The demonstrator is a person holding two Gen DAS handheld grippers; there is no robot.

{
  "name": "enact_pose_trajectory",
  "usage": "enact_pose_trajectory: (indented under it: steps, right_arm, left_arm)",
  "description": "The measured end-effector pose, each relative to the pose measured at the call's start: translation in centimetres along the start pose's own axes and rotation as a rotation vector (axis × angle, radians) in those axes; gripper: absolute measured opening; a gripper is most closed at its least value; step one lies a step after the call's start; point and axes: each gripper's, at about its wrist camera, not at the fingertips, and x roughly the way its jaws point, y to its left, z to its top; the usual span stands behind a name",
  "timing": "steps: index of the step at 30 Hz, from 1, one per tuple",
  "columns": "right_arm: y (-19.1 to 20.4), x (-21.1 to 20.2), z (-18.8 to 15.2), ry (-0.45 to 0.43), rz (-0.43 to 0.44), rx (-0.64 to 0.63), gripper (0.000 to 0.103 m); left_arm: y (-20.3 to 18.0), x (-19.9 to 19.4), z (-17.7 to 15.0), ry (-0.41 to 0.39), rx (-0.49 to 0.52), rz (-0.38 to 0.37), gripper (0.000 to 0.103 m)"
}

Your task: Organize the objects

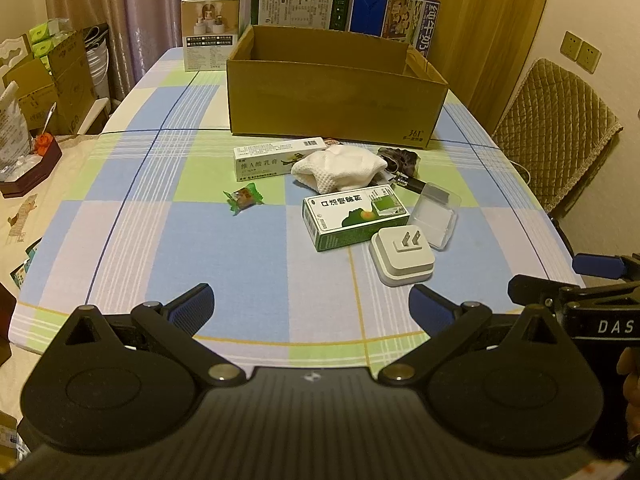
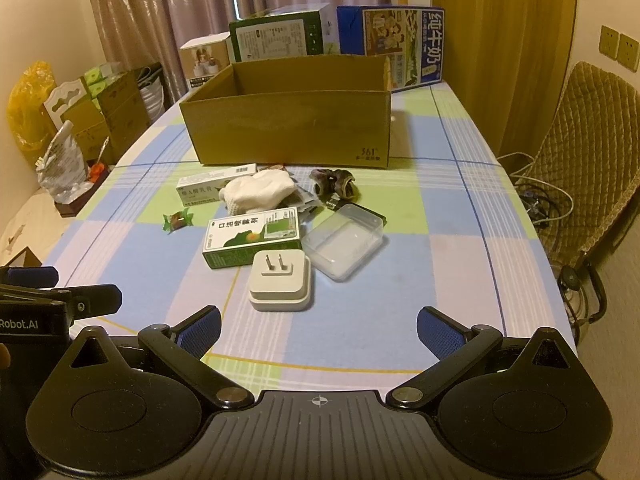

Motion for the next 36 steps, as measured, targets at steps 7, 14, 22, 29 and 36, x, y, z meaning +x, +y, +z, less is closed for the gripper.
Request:
enact_pose_trajectory:
  steps: [7, 14, 22, 29, 36]
  right_arm:
    - [-0.1, 0.3, -0.3, 0.006, 0.005, -0.005, 0.101]
    - [-0.1, 0.6, -0.5, 0.011, 0.009, -0.004, 0.101]
    - [-0.1, 1.9, -0.7, 0.022, 0.014, -0.008, 0.101]
    - [0.6, 4.2, -0.5, 0.044, 0.049, -0.039, 0.101]
    - [1.3, 7.0, 0.0, 0.053, 0.061, -0.045, 0.101]
  left_arm:
    - [0.2, 0.1, -0.2, 0.006, -0.005, 0.004, 0.102]
    - [0.3, 0.4, -0.3, 0.017, -0.005, 0.0, 0.102]
    - [1.6, 1.8, 0.5, 0.047, -0.013, -0.014, 0.102]
    - [2.7, 3.7, 2.1, 0.03, 0.056, -0.028, 0.102]
    - [3.7, 6.5, 4.0, 0.041, 0.168, -0.051, 0.101]
